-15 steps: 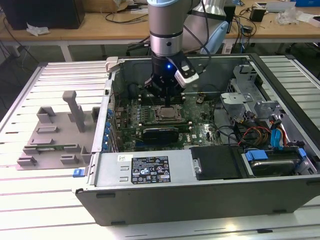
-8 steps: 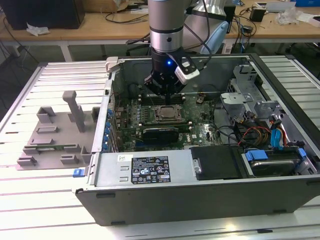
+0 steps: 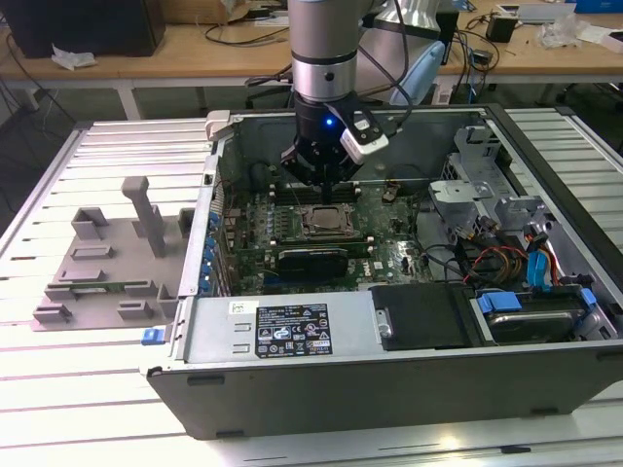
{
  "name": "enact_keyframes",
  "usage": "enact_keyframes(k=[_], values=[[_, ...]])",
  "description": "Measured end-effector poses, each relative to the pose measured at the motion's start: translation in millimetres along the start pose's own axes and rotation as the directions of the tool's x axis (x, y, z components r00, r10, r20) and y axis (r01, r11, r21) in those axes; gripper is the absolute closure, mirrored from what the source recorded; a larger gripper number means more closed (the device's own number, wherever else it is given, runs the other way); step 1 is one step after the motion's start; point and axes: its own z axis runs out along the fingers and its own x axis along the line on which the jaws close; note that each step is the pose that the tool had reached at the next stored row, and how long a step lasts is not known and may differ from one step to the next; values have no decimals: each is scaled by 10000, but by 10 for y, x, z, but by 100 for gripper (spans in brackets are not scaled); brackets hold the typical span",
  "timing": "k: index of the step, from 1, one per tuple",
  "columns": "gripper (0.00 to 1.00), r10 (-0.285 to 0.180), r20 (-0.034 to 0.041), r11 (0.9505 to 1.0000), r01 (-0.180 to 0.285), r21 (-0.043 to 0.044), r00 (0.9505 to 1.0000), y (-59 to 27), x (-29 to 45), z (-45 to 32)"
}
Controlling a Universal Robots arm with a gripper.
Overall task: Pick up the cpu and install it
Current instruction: 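Install the first cpu locking lever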
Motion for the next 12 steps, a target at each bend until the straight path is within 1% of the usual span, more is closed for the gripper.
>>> enact_keyframes(k=[2,3,4,5,8,12], values=[[89,0,-1,10000,0,0,10000,0,0,-1],[89,0,-2,10000,0,3,10000,0,0,-16],[89,0,0,10000,0,1,10000,0,-2,-46],[89,0,0,10000,0,0,10000,-1,-2,-55],[89,2,0,10000,-2,-1,10000,0,5,-56],[89,0,17,10000,0,-3,10000,2,46,-57]])
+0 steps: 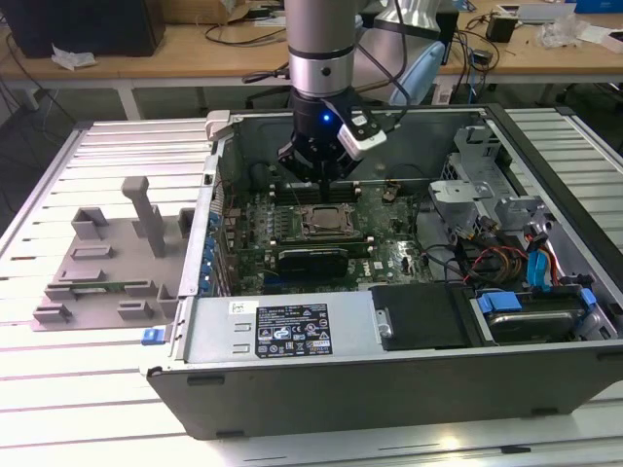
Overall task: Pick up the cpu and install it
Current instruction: 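Install the first cpu locking lever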
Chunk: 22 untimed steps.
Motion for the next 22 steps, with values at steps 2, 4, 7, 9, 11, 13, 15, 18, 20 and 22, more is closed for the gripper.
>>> enact_keyframes(k=[2,4,7,9,11,13,15,18,20,22], values=[[89,1,8,10000,-1,0,10000,1,20,-1],[89,1,16,10000,-1,1,10000,2,35,-3],[89,2,24,10000,-2,1,10000,2,42,-6],[89,1,29,10000,-1,3,10000,3,49,-7],[89,1,40,10000,-2,2,10000,3,62,-8],[89,1,44,10000,-1,3,10000,4,69,-8],[89,1,45,10000,-1,2,10000,4,74,-8],[89,1,51,10000,-1,3,10000,5,86,-9],[89,1,53,10000,-2,3,10000,5,92,-9],[89,0,58,10000,0,3,10000,5,104,-10]])
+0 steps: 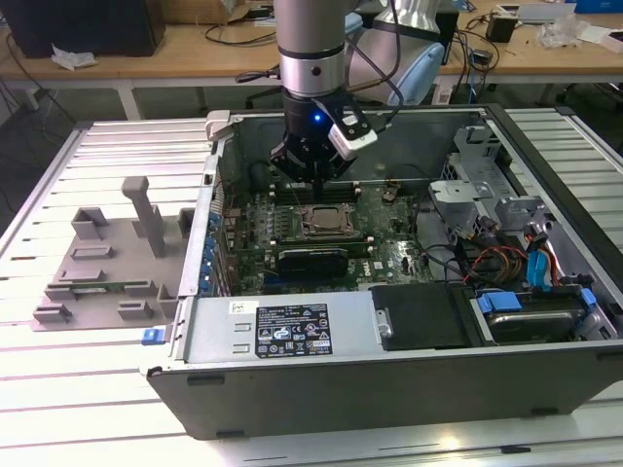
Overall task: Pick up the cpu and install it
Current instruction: 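Install the first cpu locking lever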
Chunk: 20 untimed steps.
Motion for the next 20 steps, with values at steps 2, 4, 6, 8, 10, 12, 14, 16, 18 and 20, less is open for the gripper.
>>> enact_keyframes(k=[2,4,6,8,10,12,14,16,18,20], values=[[89,2,20,10000,-2,2,10000,3,56,-3],[89,2,38,10000,-2,2,10000,9,148,-7],[89,1,45,10000,-1,3,10000,13,238,-12],[89,1,50,10000,-1,3,10000,17,294,-15],[89,1,53,10000,-1,3,10000,19,347,-17],[89,2,55,10000,-2,3,10000,22,396,-19],[89,2,58,10000,-2,3,10000,25,441,-21],[89,1,59,10000,-1,4,10000,27,479,-22],[89,3,61,10000,-3,-5,10000,30,526,-23],[89,7,66,10000,-7,-82,10000,31,551,-22]])
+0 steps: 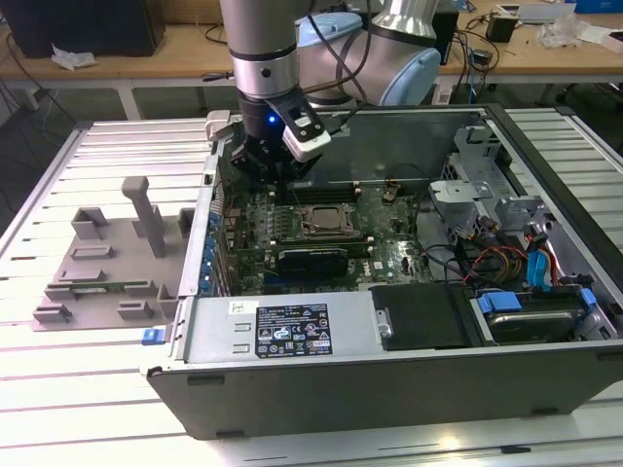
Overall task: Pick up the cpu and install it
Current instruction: 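Install the first cpu locking lever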
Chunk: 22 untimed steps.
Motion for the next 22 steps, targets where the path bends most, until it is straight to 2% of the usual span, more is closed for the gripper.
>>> enact_keyframes(k=[2,3,4,5,6,8,9,10,11,12,15,22], values=[[89,25,33,9990,-24,-452,10000,1,19,-1],[89,35,44,9981,-32,-612,10000,1,25,-1],[89,48,58,9967,-43,-816,10000,2,34,-2],[89,56,68,9954,-49,-955,10000,2,41,-2],[89,70,84,9931,-60,-1173,9999,3,52,-2],[89,103,120,9859,-82,-1672,9999,4,75,-4],[89,116,131,9828,-89,-1845,9998,4,78,-3],[89,135,144,9765,-101,-2151,9998,3,80,-4],[89,148,151,9729,-109,-2310,9998,2,80,-4],[89,154,155,9710,-113,-2388,9998,2,80,-3],[89,156,155,9706,-114,-2404,9998,-1,42,-1],[89,155,153,9706,-114,-2404,9998,-30,-270,17]])
